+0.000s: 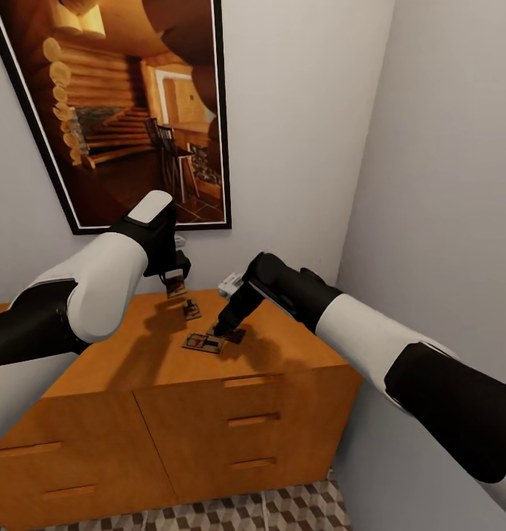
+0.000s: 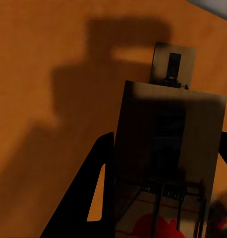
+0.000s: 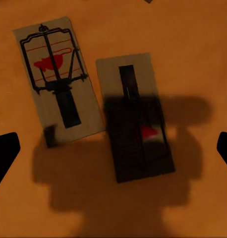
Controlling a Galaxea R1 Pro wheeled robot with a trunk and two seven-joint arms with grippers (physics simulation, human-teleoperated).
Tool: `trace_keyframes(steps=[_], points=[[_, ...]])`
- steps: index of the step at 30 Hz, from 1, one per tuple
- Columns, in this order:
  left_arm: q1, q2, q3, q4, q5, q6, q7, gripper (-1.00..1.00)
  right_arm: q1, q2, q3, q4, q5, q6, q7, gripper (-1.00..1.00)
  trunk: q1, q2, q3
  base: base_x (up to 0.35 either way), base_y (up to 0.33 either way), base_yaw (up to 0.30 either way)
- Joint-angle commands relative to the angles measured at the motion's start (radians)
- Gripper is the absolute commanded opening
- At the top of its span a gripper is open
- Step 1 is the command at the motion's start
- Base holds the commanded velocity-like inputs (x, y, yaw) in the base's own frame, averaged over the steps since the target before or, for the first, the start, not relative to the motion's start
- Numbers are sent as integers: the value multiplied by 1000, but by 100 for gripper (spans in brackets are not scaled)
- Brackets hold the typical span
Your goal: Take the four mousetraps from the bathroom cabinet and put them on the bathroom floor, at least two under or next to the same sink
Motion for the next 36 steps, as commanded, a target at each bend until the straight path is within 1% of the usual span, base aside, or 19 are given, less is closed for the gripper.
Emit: trace_keyframes(steps=[1, 7, 14, 18, 24, 29, 32, 36], points=[[0, 0, 2, -2, 5, 11, 10, -100, -1, 0, 4, -8, -1, 3, 1, 100, 0, -1, -1, 0, 0, 0], [0, 0, 2, -2, 5, 11, 10, -100, 15, 0, 11, -75, -2, 3, 2, 100, 0, -1, -1, 9, 0, 0], [0, 0, 2, -1, 5, 10, 10, -100, 22, 0, 12, -154, -2, 6, 2, 100, 0, -1, -1, 97, 0, 0], [1, 0, 2, -1, 5, 9, 10, -100, 22, 0, 12, -176, -3, 6, 4, 100, 0, -1, -1, 17, 0, 0], [1, 1, 2, 0, 5, 9, 10, -100, 22, 0, 15, -181, -3, 6, 8, 100, 0, -1, -1, 58, 0, 0], [1, 1, 2, 0, 5, 9, 9, -100, 23, 0, 57, -183, -3, 5, 11, 100, 0, -1, -1, 213, 0, 0], [1, 0, 2, -2, 6, 11, 8, -100, 23, 0, 91, -183, -3, 4, 35, 100, 0, -1, -1, 62, 0, 0], [1, 0, 3, -2, 6, 13, 7, -100, 23, 0, 103, -182, -2, 3, 57, 100, 0, -1, -1, 18, 0, 0]])
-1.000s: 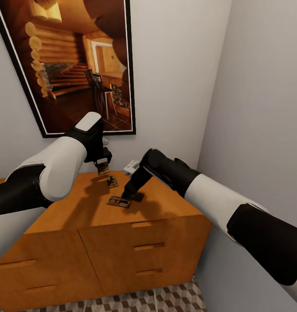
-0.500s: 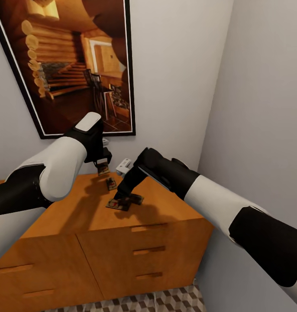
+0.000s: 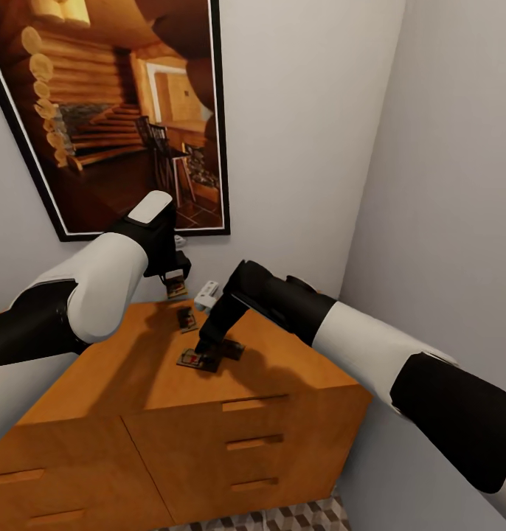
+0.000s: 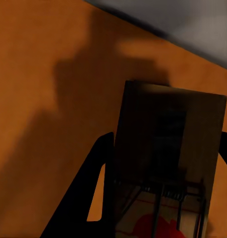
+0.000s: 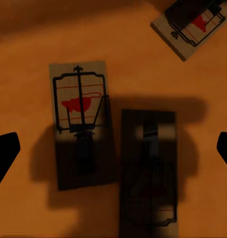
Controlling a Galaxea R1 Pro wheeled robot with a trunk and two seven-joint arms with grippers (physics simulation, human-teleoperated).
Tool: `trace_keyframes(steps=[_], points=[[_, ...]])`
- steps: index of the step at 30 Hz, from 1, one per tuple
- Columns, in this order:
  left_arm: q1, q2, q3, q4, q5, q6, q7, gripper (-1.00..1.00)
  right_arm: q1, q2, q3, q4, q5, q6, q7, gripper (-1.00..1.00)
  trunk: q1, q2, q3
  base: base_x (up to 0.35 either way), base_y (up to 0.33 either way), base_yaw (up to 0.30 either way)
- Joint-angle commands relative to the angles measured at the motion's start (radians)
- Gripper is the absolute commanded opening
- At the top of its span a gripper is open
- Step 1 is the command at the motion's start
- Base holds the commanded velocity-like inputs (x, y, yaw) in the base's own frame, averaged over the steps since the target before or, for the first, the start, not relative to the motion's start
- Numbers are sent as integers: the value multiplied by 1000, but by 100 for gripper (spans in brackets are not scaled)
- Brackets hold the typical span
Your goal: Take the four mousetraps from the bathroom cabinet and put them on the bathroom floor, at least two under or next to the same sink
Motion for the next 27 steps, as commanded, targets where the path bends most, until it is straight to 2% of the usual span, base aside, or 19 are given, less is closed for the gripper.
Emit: trace_keyframes(steps=[1, 4, 6, 7, 9, 10, 11, 13, 14, 16, 17, 18, 19, 21, 22, 24, 27], points=[[0, 0, 2, -2, 5, 12, 10, -100, -1, 0, 3, 0, -1, 4, 5, 100, 0, -1, -1, 6, 0, 0], [0, -1, 5, -4, 8, 47, 9, -100, -1, 0, 6, 1, 0, 3, 8, 100, 0, -1, -1, 3, 0, 0], [0, -2, 6, -7, 22, 70, 5, -100, 2, 0, 10, 1, 1, -4, 9, 100, 0, -1, -1, 1, 0, 0], [0, -2, 6, -8, 45, 78, 3, -100, 8, 0, 17, 1, 1, -11, 10, 100, 0, -1, -1, 0, 0, 0], [0, -2, 7, -9, 100, 85, 1, -100, 18, 0, 34, 2, 2, -20, 9, 100, 0, -1, -1, 0, 0, 0], [0, -2, 7, -9, 148, 88, 0, -100, 22, 0, 48, 3, 3, -24, 9, 100, 0, -1, -1, 0, 0, 0], [0, -2, 6, -10, 174, 89, 0, -100, 23, 0, 54, 3, 3, -25, 9, 100, 0, -1, -1, 0, 0, 0], [-1, -2, 5, -13, 283, 92, -1, -100, 27, 0, 72, 4, 4, -28, 9, 100, 0, -1, -1, 0, 0, 0], [-1, -3, 4, -15, 310, 92, -1, -100, 27, 0, 75, 4, 4, -29, 8, 100, 0, -1, -1, 0, 0, 0], [-3, -6, 4, -39, 419, 93, -1, -100, 29, 0, 81, 4, 4, -30, 8, 100, 0, -1, -1, 0, 0, 0], [-4, -8, 3, -48, 447, 94, -1, -100, 29, 0, 82, 4, 4, -31, 7, 100, 0, -1, -1, 0, 0, 0], [-7, -10, 3, -68, 499, 94, -1, -100, 29, 0, 84, 4, 3, -31, 7, 100, 0, -1, -1, 0, 0, 0], [-8, -10, 3, -78, 523, 93, -1, -100, 30, 0, 84, 4, 3, -31, 7, 100, 0, -1, -1, 0, 0, 0], [-18, -13, 2, -108, 603, 93, -1, -100, 34, 0, 86, 3, 3, -31, 6, 100, 0, -1, -1, 0, 0, 0], [-25, -14, 2, -122, 629, 94, 0, -100, 37, 0, 86, 4, 4, -31, 5, 100, 0, -1, -1, 0, 0, 0], [-31, -14, 1, -145, 652, 93, 0, -100, 41, 0, 87, 4, 4, -31, 5, 100, 0, -1, -1, 0, 0, 0], [-35, -16, 2, -170, 669, 94, -1, -100, 43, -1, 86, 3, 4, -32, 5, 100, 0, -1, -1, 0, 0, 0]])
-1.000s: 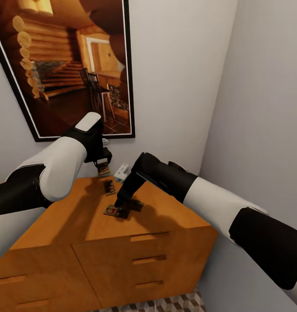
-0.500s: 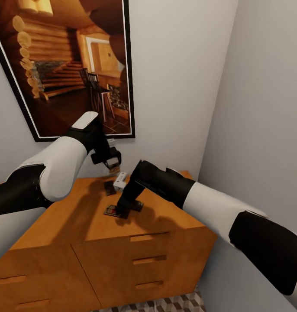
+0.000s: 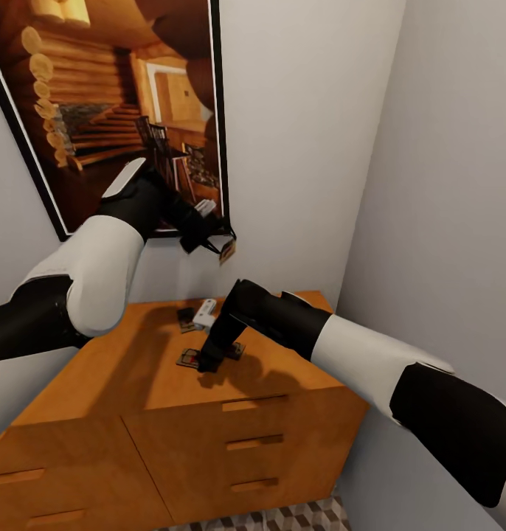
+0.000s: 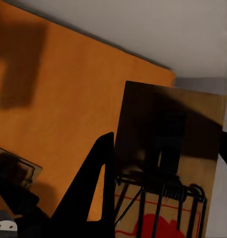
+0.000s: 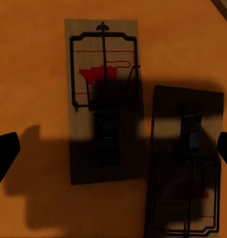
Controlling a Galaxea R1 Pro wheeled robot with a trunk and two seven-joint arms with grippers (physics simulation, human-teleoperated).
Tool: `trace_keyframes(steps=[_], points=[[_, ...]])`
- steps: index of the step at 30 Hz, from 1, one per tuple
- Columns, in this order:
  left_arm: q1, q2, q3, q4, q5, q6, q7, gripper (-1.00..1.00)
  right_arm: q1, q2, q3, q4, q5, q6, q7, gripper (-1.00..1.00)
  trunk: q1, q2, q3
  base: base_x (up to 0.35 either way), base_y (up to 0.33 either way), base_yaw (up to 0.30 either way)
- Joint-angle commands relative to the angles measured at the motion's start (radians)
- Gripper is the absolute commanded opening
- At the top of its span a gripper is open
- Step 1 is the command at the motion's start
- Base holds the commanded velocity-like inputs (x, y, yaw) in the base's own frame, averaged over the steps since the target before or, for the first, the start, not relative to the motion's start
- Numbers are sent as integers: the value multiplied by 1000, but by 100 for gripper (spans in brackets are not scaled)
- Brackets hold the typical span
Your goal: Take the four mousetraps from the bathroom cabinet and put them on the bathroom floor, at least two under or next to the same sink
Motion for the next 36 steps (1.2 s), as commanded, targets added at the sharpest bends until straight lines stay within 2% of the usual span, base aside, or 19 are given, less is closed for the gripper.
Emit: trace_keyframes(steps=[1, 4, 6, 9, 11, 12, 16, 21, 24, 28, 36], points=[[-2, -1, 5, -8, 7, 10, 11, -100, -1, 0, 2, 0, -1, 4, 1, 100, 0, -1, -1, 0, 0, 0], [-4, -2, 6, -35, 12, 11, 10, -100, 0, 0, 2, 1, -1, 4, -1, 100, 0, -1, -1, 0, 0, 0], [7, 8, -6, -46, 26, -7, -3, -100, 11, 0, -9, -11, -4, 16, 10, 100, 0, -1, -1, 0, 0, 0], [24, 8, -22, -62, 45, -9, -16, -100, 28, 0, -21, -5, -2, 18, 16, 100, 0, -1, -1, 0, 0, 0], [35, 8, -33, -71, 59, -9, -6, -100, 17, 0, -9, 0, -2, 13, 7, 100, 0, -1, -1, 0, 0, 0], [41, 8, -28, -65, 62, -9, -1, -100, 11, 0, -4, 0, 1, 12, 3, 100, 0, -1, -1, 0, 0, 0], [64, 7, -6, -43, 42, -7, 10, -100, -11, 0, 10, -3, 5, 13, 0, 100, 0, -1, -1, 0, 0, 0], [92, 0, 22, -50, 18, -1, -21, -100, -22, 0, 14, 0, 3, 29, 0, 100, 0, -1, -1, 0, 0, 0], [109, -3, 5, -67, 6, 4, -39, -100, -24, 0, 13, 5, 0, 46, 1, 100, 0, -1, -1, 0, 0, 0], [131, -4, -17, -89, 7, 6, -63, -100, -38, 0, 10, 5, -3, 60, 17, 100, 0, -1, -1, 0, 0, 0], [168, 0, -61, -134, 56, 2, -111, -100, -80, 0, 9, -3, 4, 61, 62, 100, 0, -1, -1, 0, 0, 0]])
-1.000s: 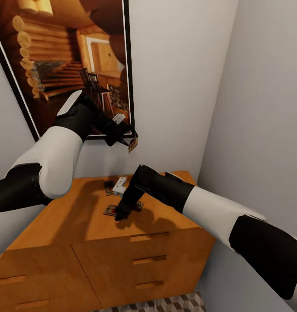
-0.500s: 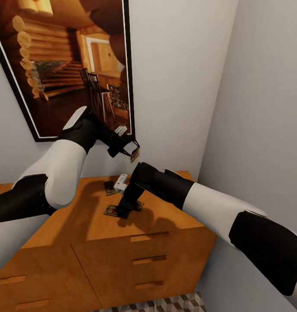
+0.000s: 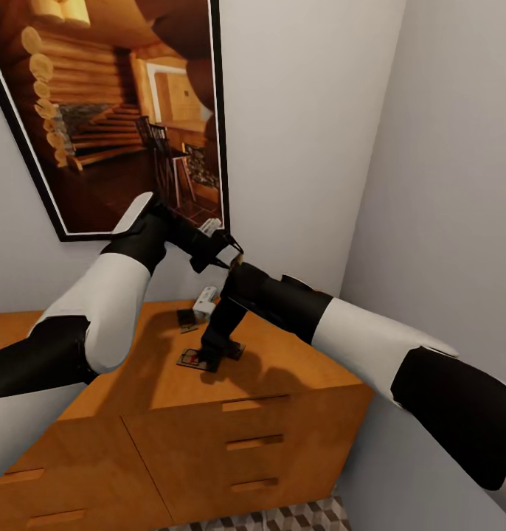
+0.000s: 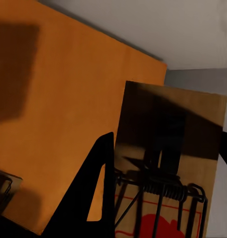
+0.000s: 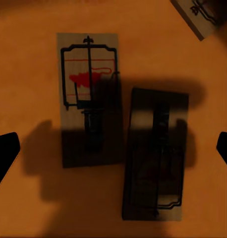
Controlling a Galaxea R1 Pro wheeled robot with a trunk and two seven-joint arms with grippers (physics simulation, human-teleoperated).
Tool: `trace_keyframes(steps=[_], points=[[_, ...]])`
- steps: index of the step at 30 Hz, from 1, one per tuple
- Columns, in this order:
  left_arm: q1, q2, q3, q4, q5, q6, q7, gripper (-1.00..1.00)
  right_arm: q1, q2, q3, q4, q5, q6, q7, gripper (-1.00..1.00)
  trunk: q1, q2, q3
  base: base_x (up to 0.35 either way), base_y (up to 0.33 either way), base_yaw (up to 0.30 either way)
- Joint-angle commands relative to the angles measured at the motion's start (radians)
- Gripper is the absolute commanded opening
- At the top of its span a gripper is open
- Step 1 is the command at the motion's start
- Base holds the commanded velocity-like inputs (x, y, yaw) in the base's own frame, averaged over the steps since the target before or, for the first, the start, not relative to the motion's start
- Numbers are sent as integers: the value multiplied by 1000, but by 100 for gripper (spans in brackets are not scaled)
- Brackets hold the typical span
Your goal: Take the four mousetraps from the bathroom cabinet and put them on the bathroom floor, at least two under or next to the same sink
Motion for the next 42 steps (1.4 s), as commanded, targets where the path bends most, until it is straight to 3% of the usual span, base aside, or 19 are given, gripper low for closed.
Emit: trace_keyframes(steps=[1, 7, 8, 15, 26, 42], points=[[-1, 0, 1, -6, 10, 9, 4, -100, -4, 0, 2, -1, -2, 4, 6, 100, 0, -1, -1, 0, 0, 0], [-1, 1, -32, -40, 15, 8, -31, -100, -7, 0, 1, 0, -2, -2, 40, 100, 0, -1, -1, 0, 0, 0], [-1, 1, -346, -380, 15, 8, -418, -100, -7, 0, 1, -1, -2, -3, 149, 100, 0, -1, -1, 0, 0, 0], [0, 2, -354, -418, 16, 7, -419, -100, -8, 0, 1, -4, 0, -4, 150, 100, 0, -1, -1, 1, 0, 0], [3, 3, -355, -422, 17, 1, -423, -100, -8, 0, 2, -5, -1, -5, 150, 100, 0, -1, -1, 178, 0, 0], [6, 6, -354, -433, 17, 5, -422, -100, -8, 0, 5, -6, -3, -2, 143, 100, 0, -1, -1, 17, 0, 0]])
